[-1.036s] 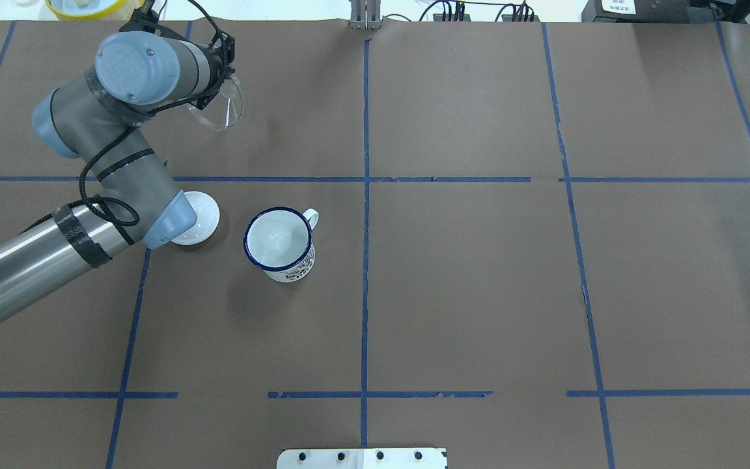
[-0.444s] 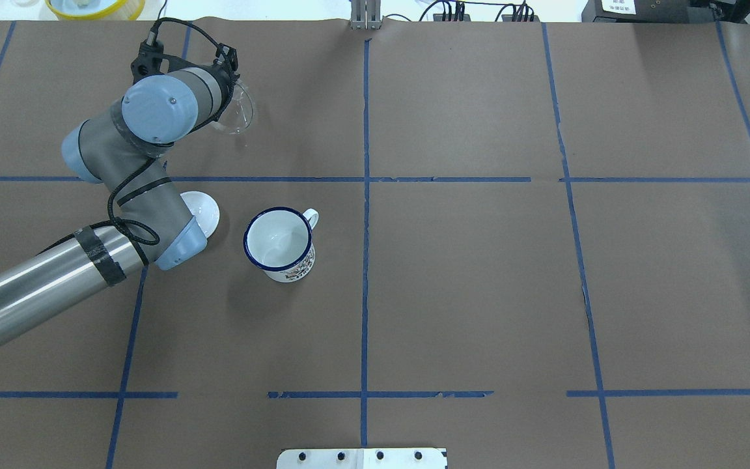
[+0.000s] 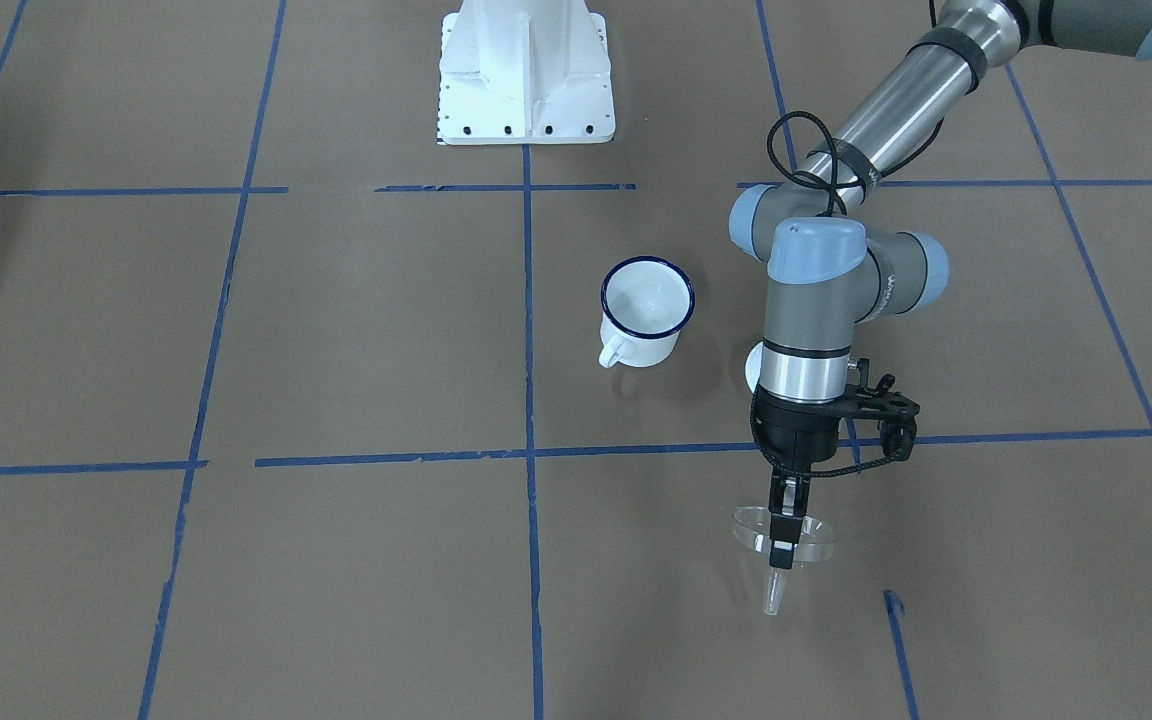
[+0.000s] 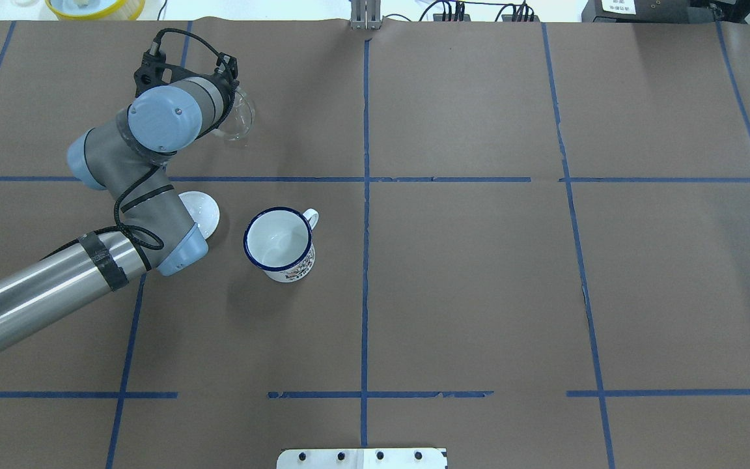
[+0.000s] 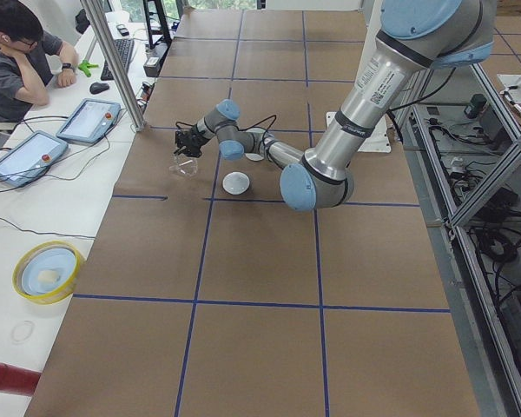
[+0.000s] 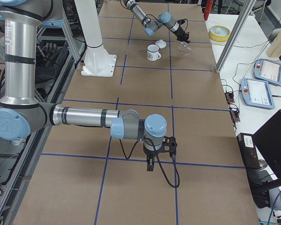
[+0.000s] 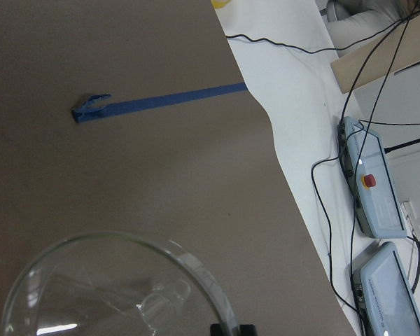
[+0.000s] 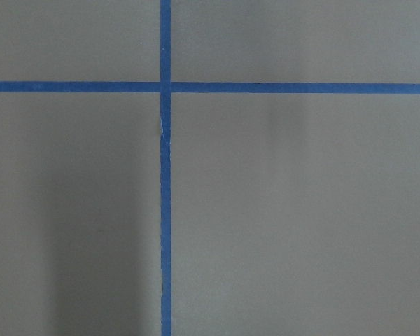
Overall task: Remove funnel from cup
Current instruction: 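Lower the funnel onto the table and open the left gripper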
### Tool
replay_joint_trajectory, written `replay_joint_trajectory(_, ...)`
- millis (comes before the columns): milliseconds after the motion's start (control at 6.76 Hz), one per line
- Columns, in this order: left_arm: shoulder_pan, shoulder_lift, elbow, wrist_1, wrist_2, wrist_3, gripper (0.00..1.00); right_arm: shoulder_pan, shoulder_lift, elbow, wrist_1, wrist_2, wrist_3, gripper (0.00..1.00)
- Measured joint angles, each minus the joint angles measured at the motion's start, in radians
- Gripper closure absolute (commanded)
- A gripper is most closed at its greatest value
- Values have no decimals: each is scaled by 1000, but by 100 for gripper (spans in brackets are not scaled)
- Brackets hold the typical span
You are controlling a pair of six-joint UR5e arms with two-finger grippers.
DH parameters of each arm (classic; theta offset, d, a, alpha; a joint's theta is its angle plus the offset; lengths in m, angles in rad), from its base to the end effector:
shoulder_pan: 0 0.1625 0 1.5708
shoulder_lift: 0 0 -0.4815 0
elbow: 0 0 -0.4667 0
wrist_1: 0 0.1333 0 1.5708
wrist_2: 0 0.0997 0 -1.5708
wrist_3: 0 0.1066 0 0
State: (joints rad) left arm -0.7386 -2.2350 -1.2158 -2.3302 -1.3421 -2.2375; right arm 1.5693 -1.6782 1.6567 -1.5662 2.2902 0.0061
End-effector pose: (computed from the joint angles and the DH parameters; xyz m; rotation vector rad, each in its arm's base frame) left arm 0.5449 -0.7091 0.3622 0.2680 1.1568 -1.3753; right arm 0.0623 -0.5134 0.7331 -0.0189 -0.7193 0.0105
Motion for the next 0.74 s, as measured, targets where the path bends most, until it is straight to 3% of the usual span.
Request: replay_joint_trajectory(740, 3, 0, -3, -3, 3, 15, 0, 0, 0, 0, 0, 0, 0, 0)
